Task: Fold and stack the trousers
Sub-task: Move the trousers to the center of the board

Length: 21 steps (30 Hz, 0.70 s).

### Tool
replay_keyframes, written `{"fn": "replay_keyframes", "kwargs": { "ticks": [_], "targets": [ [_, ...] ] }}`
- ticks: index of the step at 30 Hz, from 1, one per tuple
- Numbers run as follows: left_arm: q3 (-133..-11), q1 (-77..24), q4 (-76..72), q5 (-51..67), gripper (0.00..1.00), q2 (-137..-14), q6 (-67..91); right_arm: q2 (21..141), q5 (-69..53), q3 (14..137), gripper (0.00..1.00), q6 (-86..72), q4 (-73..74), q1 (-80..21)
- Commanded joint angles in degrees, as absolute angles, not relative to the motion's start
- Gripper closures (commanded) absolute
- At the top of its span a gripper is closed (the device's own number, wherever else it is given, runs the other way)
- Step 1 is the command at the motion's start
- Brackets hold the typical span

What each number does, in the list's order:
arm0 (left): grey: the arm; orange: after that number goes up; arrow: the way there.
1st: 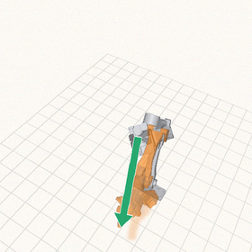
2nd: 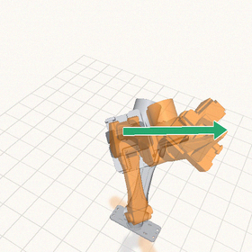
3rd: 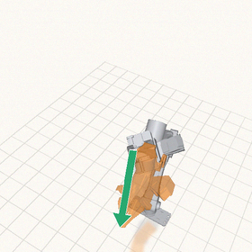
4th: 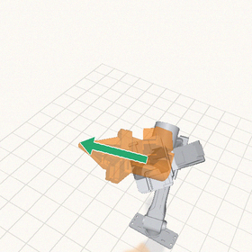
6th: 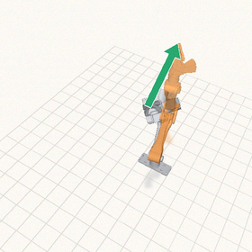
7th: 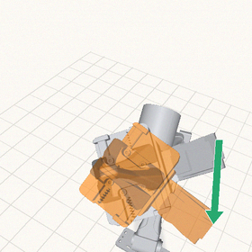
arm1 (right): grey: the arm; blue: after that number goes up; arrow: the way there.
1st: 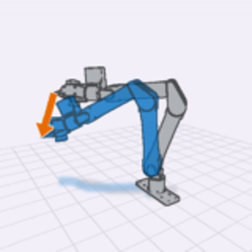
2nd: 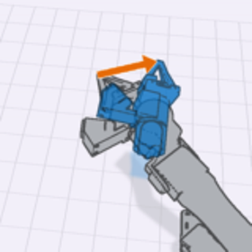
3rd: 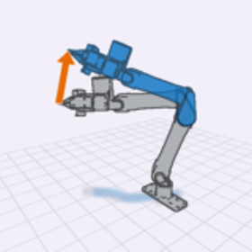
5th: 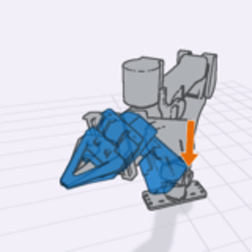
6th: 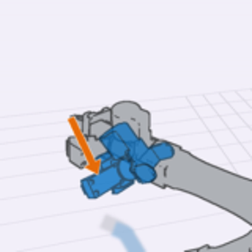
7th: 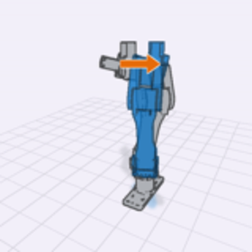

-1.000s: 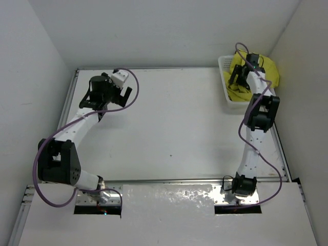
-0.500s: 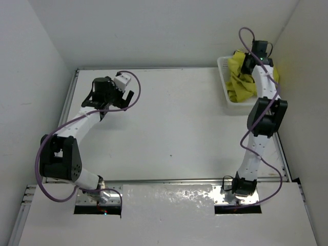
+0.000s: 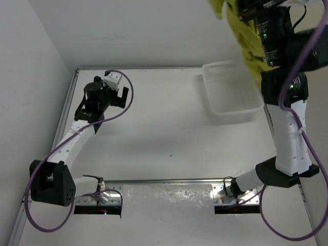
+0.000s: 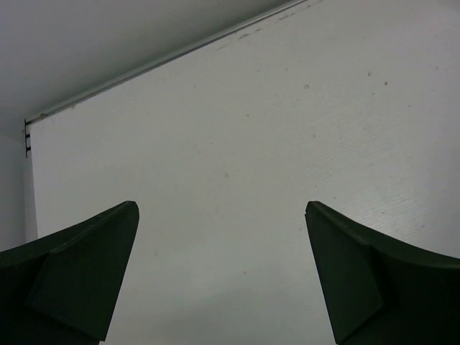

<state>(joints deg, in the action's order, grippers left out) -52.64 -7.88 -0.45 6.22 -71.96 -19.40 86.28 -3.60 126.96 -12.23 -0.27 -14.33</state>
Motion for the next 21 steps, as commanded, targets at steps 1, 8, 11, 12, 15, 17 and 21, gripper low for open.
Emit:
{"fn": "replay_keyframes", "kwargs": {
  "ticks": [1,8,11,12,15,17,21],
  "targets": [
    [-50.3,-8.3,-4.7,0.5,0.01,-67.3,-12.8,87.6,-11.5,130.3,1.0,-9.7,-13.5,-25.1],
    [-47.9,-8.3,-6.9,-7.7,0.0,-63.3,-9.5,97.9,-1.2,126.3,1.0,3.4,-7.4,-41.0],
    [-47.5,-7.7,-6.4,-12.8,0.0,-61.6,-7.4,102.7,3.1,121.7,1.0,2.3,-1.8,-41.3],
    [-47.3,-7.6,-6.0,-14.1,0.0,-60.6,-7.0,105.1,3.6,120.2,1.0,-0.4,1.5,-41.3],
    [-47.1,-7.7,-3.9,-8.8,0.0,-58.1,-8.5,111.3,3.7,118.9,1.0,-6.0,10.4,-41.6],
    [-46.6,-7.8,-2.7,-5.6,0.0,-56.6,-9.1,114.4,3.1,120.2,1.0,-9.1,17.0,-41.5],
    [-43.5,-7.9,-3.8,-5.0,0.0,-50.5,-8.6,117.9,0.1,117.6,0.82,-14.1,18.8,-41.2]
  ]
}}
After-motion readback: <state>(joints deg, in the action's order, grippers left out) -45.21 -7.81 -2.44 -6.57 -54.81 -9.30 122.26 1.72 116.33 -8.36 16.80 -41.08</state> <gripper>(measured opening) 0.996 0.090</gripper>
